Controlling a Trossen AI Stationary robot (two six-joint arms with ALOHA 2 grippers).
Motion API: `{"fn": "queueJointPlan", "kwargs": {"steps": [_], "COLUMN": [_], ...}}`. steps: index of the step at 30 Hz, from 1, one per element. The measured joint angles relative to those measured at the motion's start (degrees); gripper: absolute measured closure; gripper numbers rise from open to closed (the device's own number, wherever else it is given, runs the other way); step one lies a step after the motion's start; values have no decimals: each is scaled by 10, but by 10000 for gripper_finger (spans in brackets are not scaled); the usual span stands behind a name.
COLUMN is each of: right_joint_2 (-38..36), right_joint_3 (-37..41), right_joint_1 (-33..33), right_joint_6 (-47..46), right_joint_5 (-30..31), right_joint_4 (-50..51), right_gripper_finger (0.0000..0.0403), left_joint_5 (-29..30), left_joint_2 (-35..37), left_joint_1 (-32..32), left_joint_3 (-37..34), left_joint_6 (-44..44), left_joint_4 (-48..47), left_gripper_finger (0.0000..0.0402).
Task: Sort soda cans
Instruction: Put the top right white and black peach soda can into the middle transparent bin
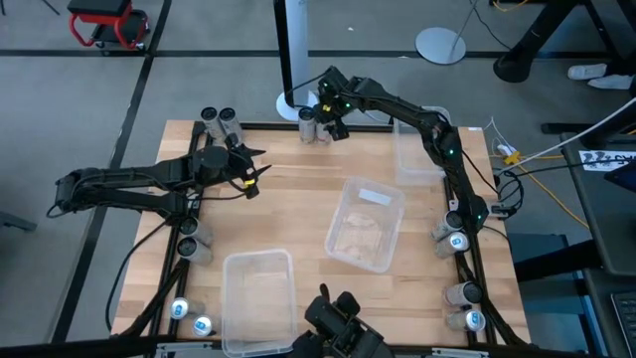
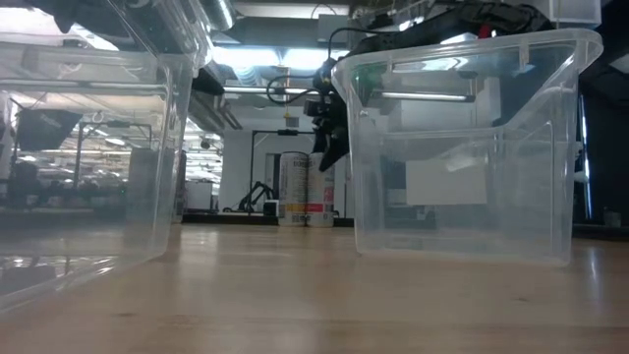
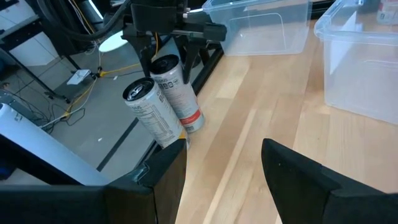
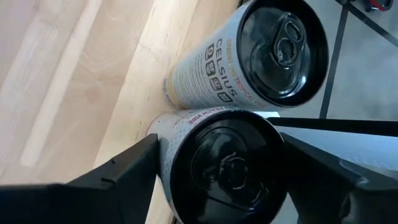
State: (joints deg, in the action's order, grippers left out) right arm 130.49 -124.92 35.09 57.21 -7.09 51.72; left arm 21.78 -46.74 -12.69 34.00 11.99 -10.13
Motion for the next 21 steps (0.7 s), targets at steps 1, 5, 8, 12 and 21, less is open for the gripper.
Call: {"fn": "queueJointPlan", "kwargs": {"steps": [1, 5, 8, 12, 21], "right_joint_2": [0, -1, -1, 0, 13], "right_joint_3": [0, 0, 0, 0, -2], "right_joint_1": [-1, -3, -2, -3, -10], "right_joint_6": [0, -2, -5, -6, -15], "right_joint_5": [0, 1, 3, 15, 26], "right_joint_4": [3, 5, 5, 7, 1], "right_gripper_finger": [109, 101, 85, 73, 75], "left_joint_5": [0, 0, 0, 0, -1], "left_joint_2": [0, 0, 0, 0, 0], "left_joint_1": [0, 0, 0, 0, 0], "left_joint_3": [0, 0, 0, 0, 0], "left_joint_6": [0, 0, 0, 0, 2], "left_joint_4": [0, 0, 0, 1, 0], "left_gripper_finger": [204, 204, 204, 204, 204]}}
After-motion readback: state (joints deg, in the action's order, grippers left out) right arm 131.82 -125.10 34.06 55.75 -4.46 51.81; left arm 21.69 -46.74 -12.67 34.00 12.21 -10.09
